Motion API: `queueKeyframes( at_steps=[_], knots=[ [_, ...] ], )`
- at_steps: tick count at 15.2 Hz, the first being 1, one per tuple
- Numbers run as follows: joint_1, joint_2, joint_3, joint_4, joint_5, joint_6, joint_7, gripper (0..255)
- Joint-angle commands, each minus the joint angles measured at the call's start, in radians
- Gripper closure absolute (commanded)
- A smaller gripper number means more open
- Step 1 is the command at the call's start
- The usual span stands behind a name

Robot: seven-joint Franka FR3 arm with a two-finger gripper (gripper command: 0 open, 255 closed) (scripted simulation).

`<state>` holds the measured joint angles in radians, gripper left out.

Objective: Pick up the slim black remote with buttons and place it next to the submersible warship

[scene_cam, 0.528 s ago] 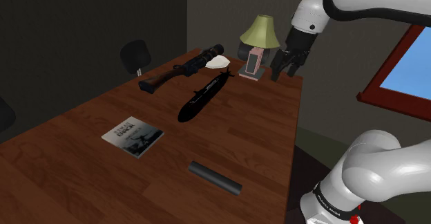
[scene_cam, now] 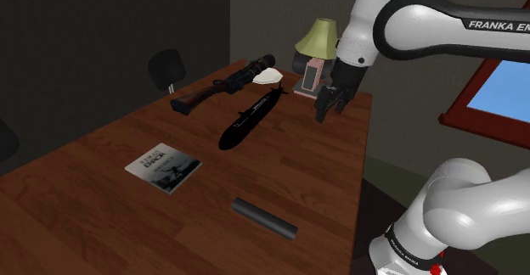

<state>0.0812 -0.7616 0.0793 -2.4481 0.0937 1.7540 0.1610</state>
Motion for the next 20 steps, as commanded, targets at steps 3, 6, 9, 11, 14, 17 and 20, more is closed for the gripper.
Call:
queueKeyframes(
  at_steps=[3, 6, 9, 11, 14, 17, 20],
  knots=[
    [0.049, 0.04, 0.056, -0.061, 0.043, 0.092, 0.011, 0],
    [0.085, 0.077, 0.097, -0.1, 0.074, 0.162, 0.017, 0],
    [0.122, 0.124, 0.14, -0.131, 0.105, 0.234, 0.023, 0],
    [0.146, 0.161, 0.17, -0.147, 0.124, 0.284, 0.027, 0],
    [0.182, 0.224, 0.214, -0.165, 0.151, 0.36, 0.033, 0],
    [0.214, 0.296, 0.26, -0.174, 0.174, 0.437, 0.04, 0],
    [0.243, 0.377, 0.308, -0.175, 0.191, 0.515, 0.049, 0]
  ],
)
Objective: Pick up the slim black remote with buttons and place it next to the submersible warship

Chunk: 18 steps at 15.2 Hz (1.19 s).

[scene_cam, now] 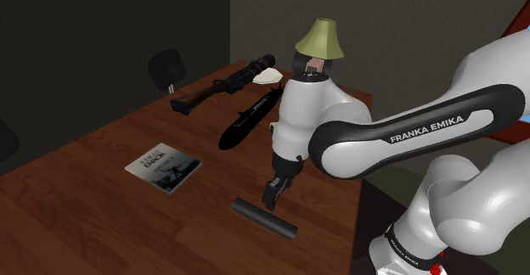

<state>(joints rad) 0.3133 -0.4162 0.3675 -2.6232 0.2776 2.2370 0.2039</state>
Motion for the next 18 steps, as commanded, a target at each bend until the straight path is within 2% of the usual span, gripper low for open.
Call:
queueKeyframes(
  at_steps=[1, 10, 17, 18],
  knots=[
    [0.02, 0.06, 0.035, 0.002, 0.01, 0.058, 0.01, 0],
    [0.022, 0.17, 0.07, -0.035, 0.006, 0.203, 0.023, 0],
    [0.022, 0.17, 0.07, -0.035, 0.006, 0.203, 0.023, 0],
    [0.022, 0.17, 0.07, -0.035, 0.006, 0.203, 0.024, 255]
  ],
)
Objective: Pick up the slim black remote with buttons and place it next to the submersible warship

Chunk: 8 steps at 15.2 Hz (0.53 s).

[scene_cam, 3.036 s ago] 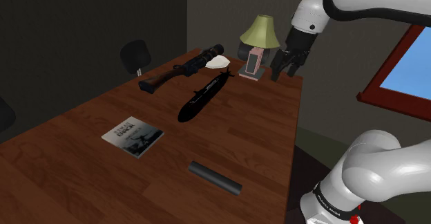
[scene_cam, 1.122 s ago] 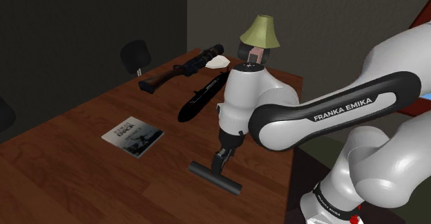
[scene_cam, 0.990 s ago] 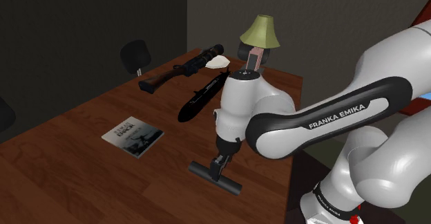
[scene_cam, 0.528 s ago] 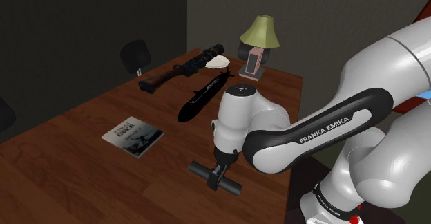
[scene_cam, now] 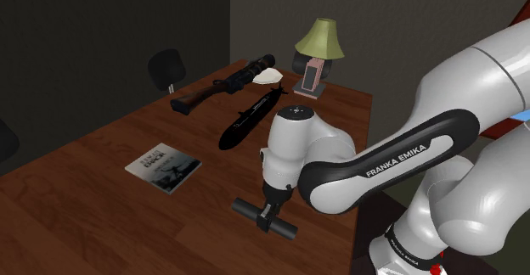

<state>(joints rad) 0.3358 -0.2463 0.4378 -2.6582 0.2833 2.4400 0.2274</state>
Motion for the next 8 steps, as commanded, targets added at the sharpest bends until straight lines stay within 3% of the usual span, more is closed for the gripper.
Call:
queueKeyframes(
  at_steps=[1, 8],
  knots=[
    [0.0, 0.0, 0.0, 0.0, 0.0, 0.0, 0.0, 255],
    [0.0, -0.001, -0.001, -0.002, 0.001, 0.0, -0.002, 255]
  ],
)
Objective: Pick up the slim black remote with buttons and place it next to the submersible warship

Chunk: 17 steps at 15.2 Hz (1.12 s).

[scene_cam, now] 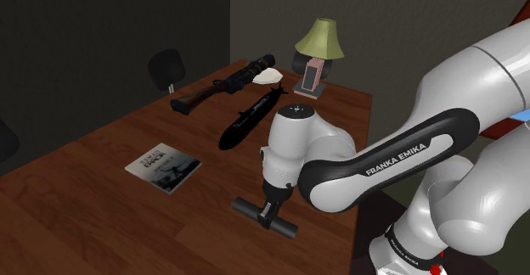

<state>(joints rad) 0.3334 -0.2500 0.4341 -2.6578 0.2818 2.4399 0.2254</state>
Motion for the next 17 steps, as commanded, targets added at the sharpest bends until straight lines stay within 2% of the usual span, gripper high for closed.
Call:
queueKeyframes(
  at_steps=[1, 17],
  knots=[
    [0.003, 0.004, 0.003, 0.0, 0.001, 0.0, 0.002, 255],
    [0.01, -0.161, -0.04, 0.101, 0.003, -0.264, 0.002, 255]
  ],
)
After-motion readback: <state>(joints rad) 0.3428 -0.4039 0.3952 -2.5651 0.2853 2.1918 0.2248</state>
